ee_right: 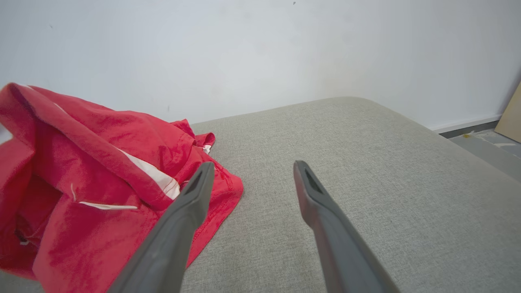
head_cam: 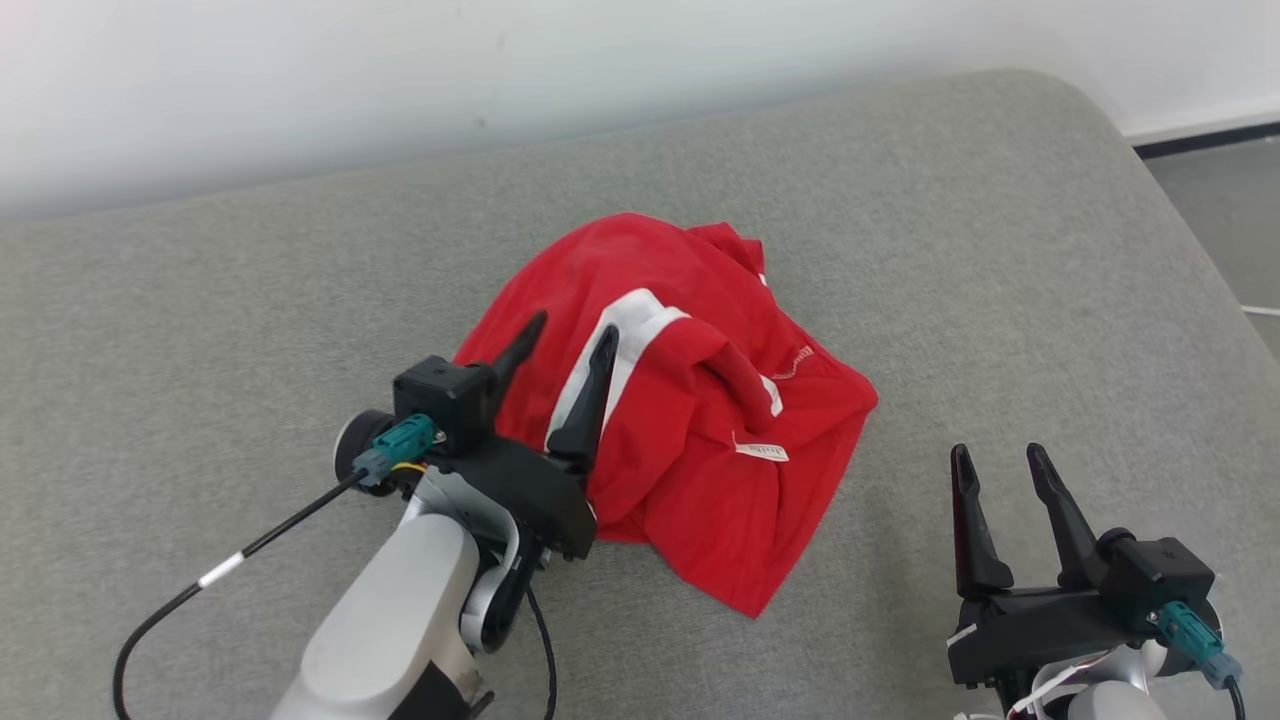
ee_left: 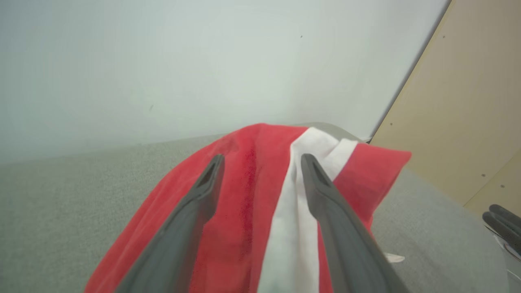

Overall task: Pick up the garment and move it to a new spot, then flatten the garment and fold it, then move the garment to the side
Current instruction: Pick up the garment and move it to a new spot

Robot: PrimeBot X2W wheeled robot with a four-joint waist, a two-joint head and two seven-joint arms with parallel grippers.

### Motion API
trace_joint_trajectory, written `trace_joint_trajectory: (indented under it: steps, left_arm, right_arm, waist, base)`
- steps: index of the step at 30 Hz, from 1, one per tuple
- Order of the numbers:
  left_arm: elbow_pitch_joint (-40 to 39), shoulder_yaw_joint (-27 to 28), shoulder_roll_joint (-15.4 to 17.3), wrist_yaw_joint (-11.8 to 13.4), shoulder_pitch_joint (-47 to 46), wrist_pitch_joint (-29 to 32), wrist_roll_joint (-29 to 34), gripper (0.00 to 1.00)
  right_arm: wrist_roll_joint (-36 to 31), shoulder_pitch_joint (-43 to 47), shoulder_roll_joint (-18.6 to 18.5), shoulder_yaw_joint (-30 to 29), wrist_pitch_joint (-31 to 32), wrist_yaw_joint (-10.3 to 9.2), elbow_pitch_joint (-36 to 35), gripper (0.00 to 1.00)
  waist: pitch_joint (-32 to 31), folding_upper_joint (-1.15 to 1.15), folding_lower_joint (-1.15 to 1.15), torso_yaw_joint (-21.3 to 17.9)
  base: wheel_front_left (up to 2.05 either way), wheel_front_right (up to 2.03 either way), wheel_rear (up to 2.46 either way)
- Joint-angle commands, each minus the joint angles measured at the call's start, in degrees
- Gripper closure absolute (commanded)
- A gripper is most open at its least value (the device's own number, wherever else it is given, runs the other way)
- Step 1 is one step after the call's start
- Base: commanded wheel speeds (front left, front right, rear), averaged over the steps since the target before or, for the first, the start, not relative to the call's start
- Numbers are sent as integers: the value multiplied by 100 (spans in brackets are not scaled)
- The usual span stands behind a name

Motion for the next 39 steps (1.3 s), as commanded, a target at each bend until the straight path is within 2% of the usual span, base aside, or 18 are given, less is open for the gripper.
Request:
trace_joint_trajectory:
  steps: [1, 4, 9, 13, 18, 23, 27, 39]
  left_arm:
    - [-47, 48, -8, -23, -82, -216, 0, 0]
    - [-208, 221, 111, 63, -34, -502, 103, 0]
    - [-855, 796, 408, 294, 506, -600, 254, 0]
    - [-1502, 1435, 640, 392, 1447, -603, 418, 0]
    - [-2062, 1984, 720, 447, 2314, -604, 614, 0]
    - [-2581, 2378, 699, 467, 3026, -605, 879, 0]
    - [-2766, 2455, 704, 451, 3383, -605, 1153, 0]
    - [-3037, 2909, 246, 326, 4193, -605, 1477, 0]
  right_arm:
    - [-40, 44, 2, -16, 5, -12, -36, 0]
    - [-88, 157, 2, -34, 55, -12, -89, 0]
    - [-151, 326, 3, -98, 140, -12, -221, 0]
    - [-176, 528, 3, -152, 224, -12, -409, 0]
    - [-226, 682, 2, -192, 332, -12, -579, 0]
    - [-234, 824, 2, -238, 425, -12, -782, 0]
    - [-232, 897, 1, -256, 476, -12, -894, 0]
    - [-154, 1131, 2, -353, 557, -12, -1123, 0]
  waist:
    - [-149, 0, 0, 174]
    - [-305, 0, 0, 340]
    - [-563, 0, 0, 614]
    - [-777, 0, 0, 899]
    - [-943, 0, 0, 1115]
    - [-1036, 0, 0, 1224]
    - [-1065, 0, 0, 1233]
    - [-1144, 0, 0, 1151]
  base:
    - [0, 0, 0]
    - [0, 0, 0]
    - [0, 0, 0]
    - [0, 0, 0]
    - [0, 0, 0]
    - [0, 0, 0]
    - [0, 0, 0]
    - [0, 0, 0]
